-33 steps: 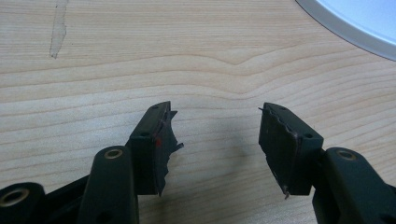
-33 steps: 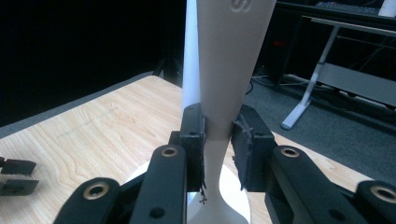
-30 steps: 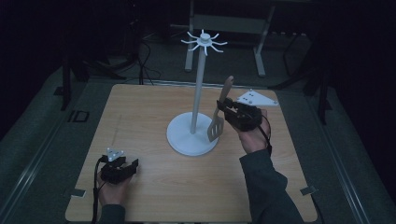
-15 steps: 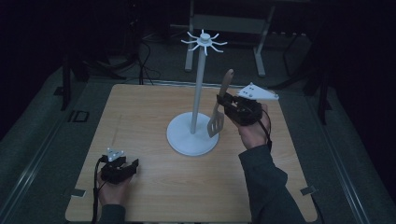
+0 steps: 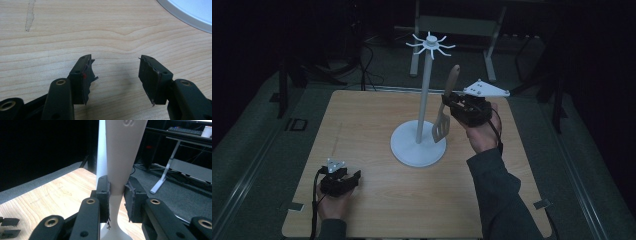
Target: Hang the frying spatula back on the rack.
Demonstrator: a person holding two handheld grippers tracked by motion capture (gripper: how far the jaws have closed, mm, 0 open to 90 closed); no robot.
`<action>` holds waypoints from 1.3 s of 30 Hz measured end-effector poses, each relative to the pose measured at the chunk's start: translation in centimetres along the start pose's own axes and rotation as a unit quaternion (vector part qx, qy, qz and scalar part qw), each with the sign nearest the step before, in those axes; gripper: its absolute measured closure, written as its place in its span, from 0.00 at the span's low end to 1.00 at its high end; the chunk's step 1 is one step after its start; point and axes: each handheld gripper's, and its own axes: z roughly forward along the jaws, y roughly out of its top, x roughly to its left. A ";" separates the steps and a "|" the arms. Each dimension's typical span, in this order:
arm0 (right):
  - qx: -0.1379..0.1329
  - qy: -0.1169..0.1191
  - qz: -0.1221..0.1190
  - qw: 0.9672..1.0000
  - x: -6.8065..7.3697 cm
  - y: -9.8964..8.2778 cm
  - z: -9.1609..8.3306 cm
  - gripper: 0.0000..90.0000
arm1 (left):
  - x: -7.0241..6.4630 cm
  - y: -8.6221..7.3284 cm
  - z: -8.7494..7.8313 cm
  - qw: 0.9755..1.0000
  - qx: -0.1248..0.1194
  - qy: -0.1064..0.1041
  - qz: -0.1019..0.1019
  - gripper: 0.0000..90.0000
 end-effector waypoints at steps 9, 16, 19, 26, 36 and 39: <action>0.001 -0.001 -0.005 1.000 0.1 1.5 0.1 0.83 | 0.0 0.0 0.0 1.000 -0.001 0.000 -0.001 0.50; 0.005 0.002 -0.005 1.000 0.0 2.2 0.3 0.83 | 0.1 0.0 0.0 1.000 -0.001 0.000 -0.002 0.50; 0.010 0.000 -0.005 1.000 0.0 2.4 0.4 0.83 | 0.1 0.0 0.0 1.000 -0.002 0.000 -0.002 0.50; 0.028 -0.005 0.004 1.000 -0.5 2.9 1.0 0.83 | 0.1 0.0 -0.1 1.000 -0.003 0.000 -0.004 0.50; 0.047 0.008 0.010 0.999 -0.7 3.5 1.9 0.83 | 0.2 0.0 -0.1 1.000 -0.004 -0.001 -0.006 0.50; 0.053 0.008 0.008 0.999 -0.6 3.7 2.3 0.83 | 0.2 0.0 -0.2 1.000 -0.004 -0.001 -0.006 0.50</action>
